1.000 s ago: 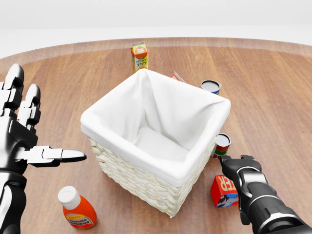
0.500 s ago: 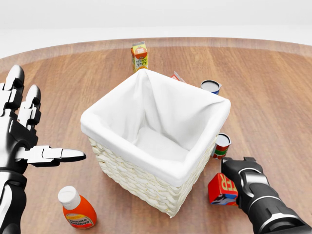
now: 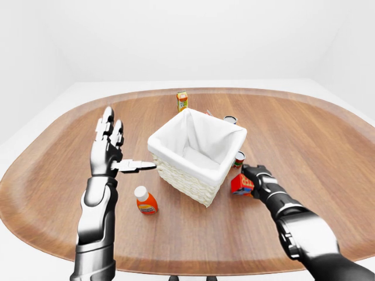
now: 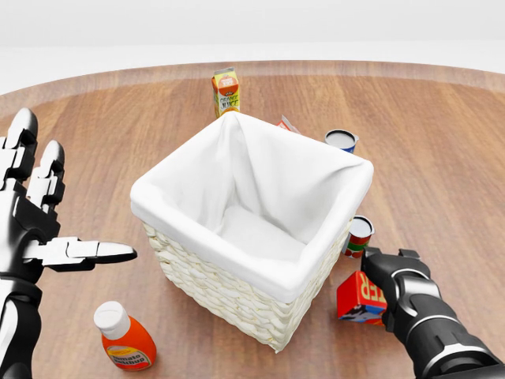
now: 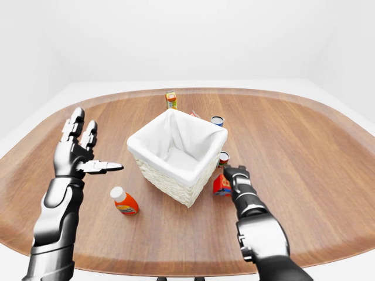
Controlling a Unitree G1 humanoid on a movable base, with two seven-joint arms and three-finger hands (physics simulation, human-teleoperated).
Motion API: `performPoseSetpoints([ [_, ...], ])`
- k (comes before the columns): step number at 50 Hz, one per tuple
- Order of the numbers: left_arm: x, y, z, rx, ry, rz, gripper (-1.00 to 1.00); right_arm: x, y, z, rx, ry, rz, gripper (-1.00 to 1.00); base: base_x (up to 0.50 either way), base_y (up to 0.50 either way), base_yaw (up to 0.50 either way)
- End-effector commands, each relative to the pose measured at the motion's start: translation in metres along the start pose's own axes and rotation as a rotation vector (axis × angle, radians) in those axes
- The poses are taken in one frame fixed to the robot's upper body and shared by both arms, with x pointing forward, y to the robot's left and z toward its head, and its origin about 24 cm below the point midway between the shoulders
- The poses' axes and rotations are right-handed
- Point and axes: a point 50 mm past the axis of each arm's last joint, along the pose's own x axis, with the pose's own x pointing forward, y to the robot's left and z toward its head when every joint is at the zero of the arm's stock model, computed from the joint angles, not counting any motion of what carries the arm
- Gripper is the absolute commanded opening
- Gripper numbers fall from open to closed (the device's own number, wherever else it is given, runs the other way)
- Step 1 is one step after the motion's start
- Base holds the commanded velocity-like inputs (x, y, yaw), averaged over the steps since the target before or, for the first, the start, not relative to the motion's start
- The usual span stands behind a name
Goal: Pick up the butter and put it in the basket.
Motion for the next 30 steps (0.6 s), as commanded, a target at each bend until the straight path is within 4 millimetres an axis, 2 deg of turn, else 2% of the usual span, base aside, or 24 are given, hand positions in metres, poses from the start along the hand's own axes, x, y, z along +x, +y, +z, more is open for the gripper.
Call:
performPoseSetpoints([
  [1, 0.0, 0.002, 0.0, -0.003, 0.002, 0.004, 1.0, -0.001, -0.016, -0.004, -0.006, 0.005, -0.054, -1.0, 0.0, 0.0, 0.0],
  [30, 0.0, 0.004, 0.002, -0.007, -0.007, 0.012, 1.0, -0.012, -0.062, -0.024, 0.009, 0.006, -0.103, -1.0, 0.0, 0.0, 0.0],
])
